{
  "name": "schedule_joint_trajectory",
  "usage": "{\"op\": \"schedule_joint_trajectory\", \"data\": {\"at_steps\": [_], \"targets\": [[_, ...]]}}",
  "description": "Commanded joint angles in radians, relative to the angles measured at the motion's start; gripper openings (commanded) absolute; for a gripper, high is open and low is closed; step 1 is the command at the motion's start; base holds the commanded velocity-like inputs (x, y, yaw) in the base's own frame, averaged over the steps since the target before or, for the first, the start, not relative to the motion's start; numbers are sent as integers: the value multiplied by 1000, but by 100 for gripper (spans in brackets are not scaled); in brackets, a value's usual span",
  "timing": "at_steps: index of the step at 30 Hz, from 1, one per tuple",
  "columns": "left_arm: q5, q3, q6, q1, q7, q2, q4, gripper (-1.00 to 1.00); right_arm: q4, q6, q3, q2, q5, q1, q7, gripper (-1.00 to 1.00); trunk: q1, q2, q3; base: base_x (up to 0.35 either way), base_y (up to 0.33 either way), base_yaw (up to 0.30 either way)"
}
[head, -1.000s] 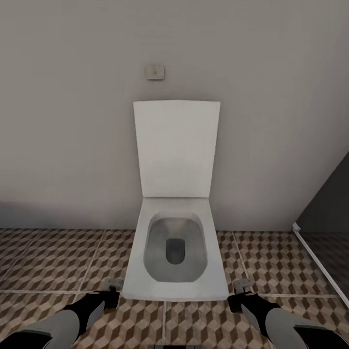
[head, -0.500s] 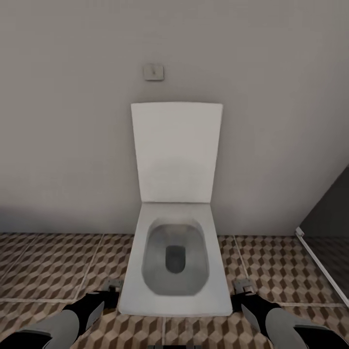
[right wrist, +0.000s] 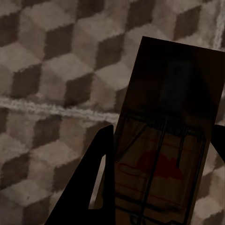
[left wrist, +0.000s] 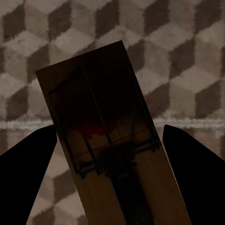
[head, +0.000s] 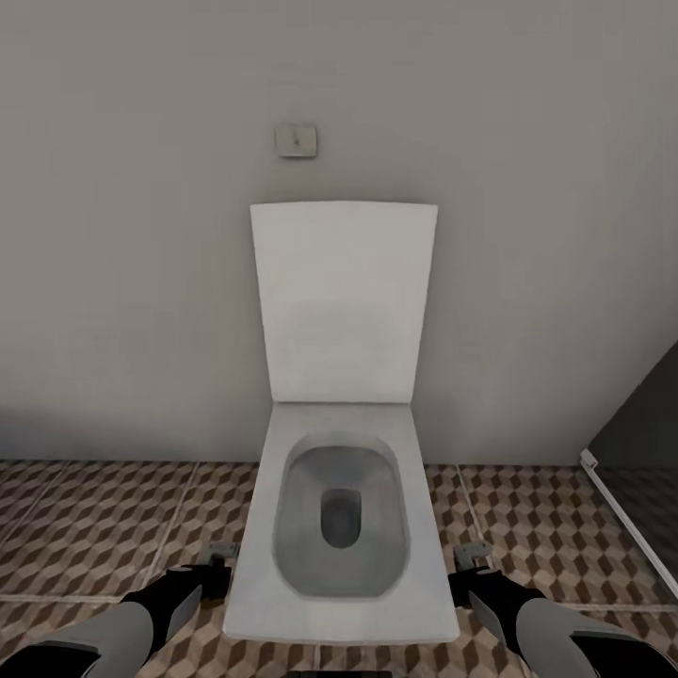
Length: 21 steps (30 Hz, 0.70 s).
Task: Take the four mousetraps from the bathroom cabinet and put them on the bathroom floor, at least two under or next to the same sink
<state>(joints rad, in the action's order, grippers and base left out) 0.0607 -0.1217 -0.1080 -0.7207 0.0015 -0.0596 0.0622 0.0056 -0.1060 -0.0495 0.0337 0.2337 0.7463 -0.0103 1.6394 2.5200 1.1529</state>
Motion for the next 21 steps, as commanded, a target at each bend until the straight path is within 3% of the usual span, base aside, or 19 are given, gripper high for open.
{"op": "schedule_joint_trajectory", "data": {"at_steps": [1,21], "targets": [[6,-8,-6,0,0,-1,2,-100,1,-3,-5,0,8,1,1,-100,0,0,1,4,0,0],[8,-8,-6,0,1,-1,1,-100,1,-2,-13,3,6,1,0,-100,0,0,1,0,0,0]]}}
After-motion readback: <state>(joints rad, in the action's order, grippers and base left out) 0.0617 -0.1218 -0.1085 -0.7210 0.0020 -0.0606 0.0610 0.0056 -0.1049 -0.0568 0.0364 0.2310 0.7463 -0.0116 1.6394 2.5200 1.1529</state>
